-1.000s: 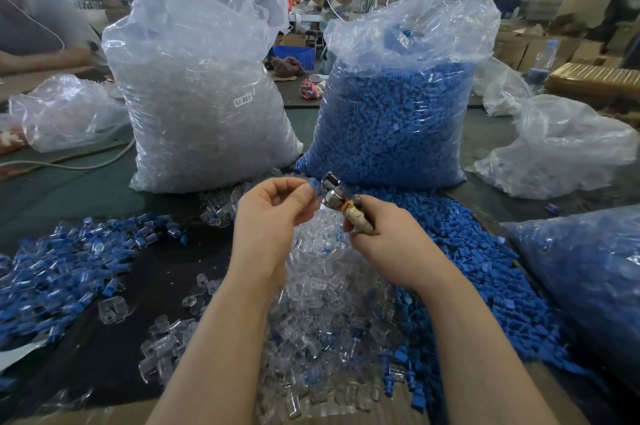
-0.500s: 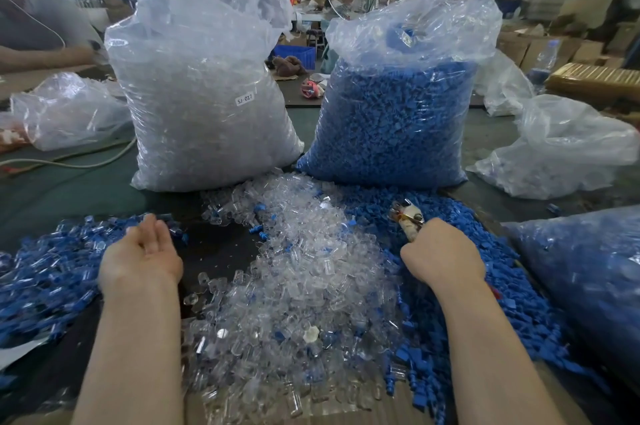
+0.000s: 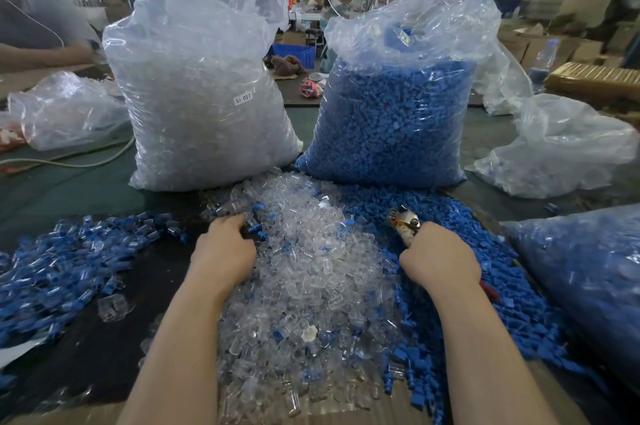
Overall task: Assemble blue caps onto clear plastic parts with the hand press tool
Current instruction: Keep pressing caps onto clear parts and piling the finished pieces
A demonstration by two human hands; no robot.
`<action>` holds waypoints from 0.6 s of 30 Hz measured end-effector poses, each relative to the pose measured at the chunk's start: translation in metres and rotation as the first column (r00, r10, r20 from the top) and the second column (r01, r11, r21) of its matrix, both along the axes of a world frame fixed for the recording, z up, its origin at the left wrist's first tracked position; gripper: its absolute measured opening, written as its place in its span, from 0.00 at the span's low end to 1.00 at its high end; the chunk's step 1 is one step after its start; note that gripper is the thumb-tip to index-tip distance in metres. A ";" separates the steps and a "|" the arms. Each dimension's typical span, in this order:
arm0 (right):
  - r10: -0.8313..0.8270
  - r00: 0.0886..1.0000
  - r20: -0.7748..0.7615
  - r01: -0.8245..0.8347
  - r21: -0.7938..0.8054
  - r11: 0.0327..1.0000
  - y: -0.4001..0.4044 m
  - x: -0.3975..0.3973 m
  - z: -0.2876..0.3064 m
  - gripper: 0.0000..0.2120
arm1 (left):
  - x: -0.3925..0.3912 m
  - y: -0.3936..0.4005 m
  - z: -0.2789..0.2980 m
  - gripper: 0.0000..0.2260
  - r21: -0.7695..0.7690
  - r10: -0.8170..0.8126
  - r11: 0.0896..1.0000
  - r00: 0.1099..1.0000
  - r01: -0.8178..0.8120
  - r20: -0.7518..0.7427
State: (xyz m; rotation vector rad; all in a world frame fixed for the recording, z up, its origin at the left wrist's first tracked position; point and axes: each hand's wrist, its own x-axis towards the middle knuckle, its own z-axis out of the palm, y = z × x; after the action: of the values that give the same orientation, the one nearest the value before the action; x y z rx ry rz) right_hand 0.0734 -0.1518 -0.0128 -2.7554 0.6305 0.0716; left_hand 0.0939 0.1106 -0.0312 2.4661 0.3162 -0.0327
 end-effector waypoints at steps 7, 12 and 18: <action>0.007 1.000 0.007 -0.007 0.001 1.000 -0.001 0.000 0.001 0.07 | -0.001 -0.007 0.004 0.21 0.149 -0.215 0.964 0.975 0.221 -0.059; 0.043 0.999 0.004 -0.043 0.018 0.999 0.001 0.001 0.000 0.06 | -0.009 -0.009 0.014 0.05 -0.089 -0.189 0.979 0.981 0.184 -0.051; 0.032 0.999 0.025 -0.032 -0.003 0.999 0.003 0.001 -0.001 0.10 | -0.014 -0.010 0.023 0.05 -0.130 -0.159 0.978 0.987 0.161 0.023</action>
State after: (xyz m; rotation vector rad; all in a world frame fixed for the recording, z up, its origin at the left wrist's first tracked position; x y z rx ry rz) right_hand 0.0744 -0.1489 -0.0137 -2.7647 0.5802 0.0435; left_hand 0.0801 0.1010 -0.0081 2.3536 0.1059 -0.1029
